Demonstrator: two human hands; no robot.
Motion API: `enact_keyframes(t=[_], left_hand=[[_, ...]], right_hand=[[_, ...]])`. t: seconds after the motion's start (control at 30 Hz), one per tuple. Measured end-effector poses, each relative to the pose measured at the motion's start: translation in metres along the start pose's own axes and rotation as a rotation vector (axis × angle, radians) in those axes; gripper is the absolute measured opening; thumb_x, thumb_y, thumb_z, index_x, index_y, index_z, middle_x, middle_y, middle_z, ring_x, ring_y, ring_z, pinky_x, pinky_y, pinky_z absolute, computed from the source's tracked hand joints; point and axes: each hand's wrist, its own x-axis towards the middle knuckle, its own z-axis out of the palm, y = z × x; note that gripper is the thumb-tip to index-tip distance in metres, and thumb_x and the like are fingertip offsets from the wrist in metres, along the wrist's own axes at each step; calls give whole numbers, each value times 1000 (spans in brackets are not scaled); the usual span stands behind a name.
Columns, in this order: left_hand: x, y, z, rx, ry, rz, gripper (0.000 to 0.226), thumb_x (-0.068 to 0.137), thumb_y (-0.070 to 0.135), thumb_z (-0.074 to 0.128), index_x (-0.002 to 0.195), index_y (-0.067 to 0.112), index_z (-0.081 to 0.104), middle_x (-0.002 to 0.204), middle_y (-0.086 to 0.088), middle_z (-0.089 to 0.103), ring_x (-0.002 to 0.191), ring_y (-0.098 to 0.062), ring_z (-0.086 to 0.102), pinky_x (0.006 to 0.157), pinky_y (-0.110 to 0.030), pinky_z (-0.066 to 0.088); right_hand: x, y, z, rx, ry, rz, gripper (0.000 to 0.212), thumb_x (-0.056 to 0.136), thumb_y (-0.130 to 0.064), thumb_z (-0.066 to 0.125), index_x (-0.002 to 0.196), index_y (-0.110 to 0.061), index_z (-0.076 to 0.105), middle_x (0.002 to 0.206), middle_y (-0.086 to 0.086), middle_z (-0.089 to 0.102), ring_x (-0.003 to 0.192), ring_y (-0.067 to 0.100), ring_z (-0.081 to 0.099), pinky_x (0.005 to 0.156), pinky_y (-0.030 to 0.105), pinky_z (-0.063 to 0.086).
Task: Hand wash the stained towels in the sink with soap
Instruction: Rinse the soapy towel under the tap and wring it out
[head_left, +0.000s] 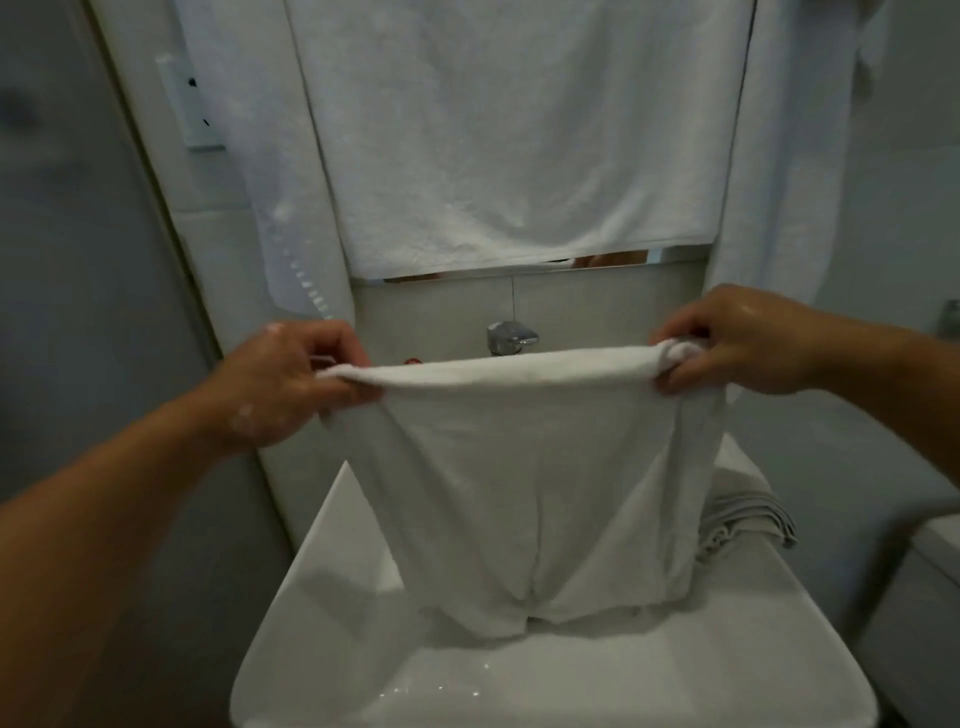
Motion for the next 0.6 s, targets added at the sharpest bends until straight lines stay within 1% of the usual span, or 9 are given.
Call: enact_keyframes(t=[0.07, 0.17, 0.27, 0.33, 0.37, 0.4, 0.47, 0.53, 0.6], left_hand=[[4, 1, -6, -71, 100, -25, 45, 54, 59, 80, 75, 20, 68, 61, 3, 63, 56, -6, 55, 52, -20, 47], [10, 3, -1, -256, 102, -200, 27, 70, 38, 82, 73, 19, 64, 64, -1, 60, 62, -17, 57, 55, -32, 54], [21, 13, 16, -300, 212, -384, 19, 92, 18, 69, 76, 15, 60, 63, -4, 58, 61, -22, 55, 50, -30, 52], [24, 29, 36, -371, 290, -469, 13, 94, 16, 65, 82, 14, 62, 71, -10, 60, 61, -23, 57, 53, -30, 53], [23, 37, 48, -423, 310, -502, 10, 94, 14, 63, 83, 13, 63, 70, -10, 61, 58, -22, 58, 52, -29, 52], [21, 46, 60, -481, 320, -526, 11, 93, 10, 62, 82, 13, 63, 66, -9, 61, 52, -20, 59, 48, -27, 51], [15, 59, 85, -578, 299, -537, 12, 92, 7, 60, 81, 11, 61, 65, -10, 61, 46, -16, 60, 42, -26, 50], [9, 68, 109, -615, 258, -496, 11, 89, 15, 65, 79, 15, 61, 77, -14, 64, 63, -26, 67, 56, -41, 61], [3, 76, 124, -551, 226, -418, 13, 87, 30, 69, 78, 22, 64, 84, -10, 70, 81, -33, 70, 72, -53, 63]], right_hand=[[-6, 3, -11, 266, -21, 20, 10, 76, -26, 83, 85, -31, 80, 81, -2, 76, 71, 7, 67, 67, 29, 51], [-9, -2, -10, 662, -52, 91, 17, 78, -23, 74, 91, -13, 79, 91, 12, 76, 80, 20, 69, 72, 30, 55], [6, -14, 4, 820, 148, 284, 22, 82, -22, 79, 92, -3, 75, 89, 18, 72, 83, 32, 65, 79, 43, 51], [17, -26, 20, 866, 297, 499, 26, 75, -26, 81, 85, -4, 72, 76, 18, 66, 68, 31, 62, 66, 37, 49], [19, -35, 30, 809, 312, 543, 25, 76, -28, 80, 80, -5, 70, 71, 16, 64, 61, 28, 58, 60, 32, 45], [20, -43, 40, 769, 292, 532, 26, 79, -28, 79, 78, -4, 69, 71, 17, 66, 59, 26, 57, 58, 31, 42], [20, -61, 59, 770, 261, 442, 25, 85, -30, 77, 85, -5, 72, 83, 21, 73, 68, 27, 64, 64, 35, 48], [16, -82, 74, 753, 257, 338, 18, 91, -31, 73, 93, -13, 74, 88, 11, 75, 79, 25, 70, 75, 41, 57], [8, -100, 82, 643, 224, 193, 16, 96, -35, 66, 103, -22, 73, 91, 0, 74, 84, 19, 70, 79, 42, 59]])
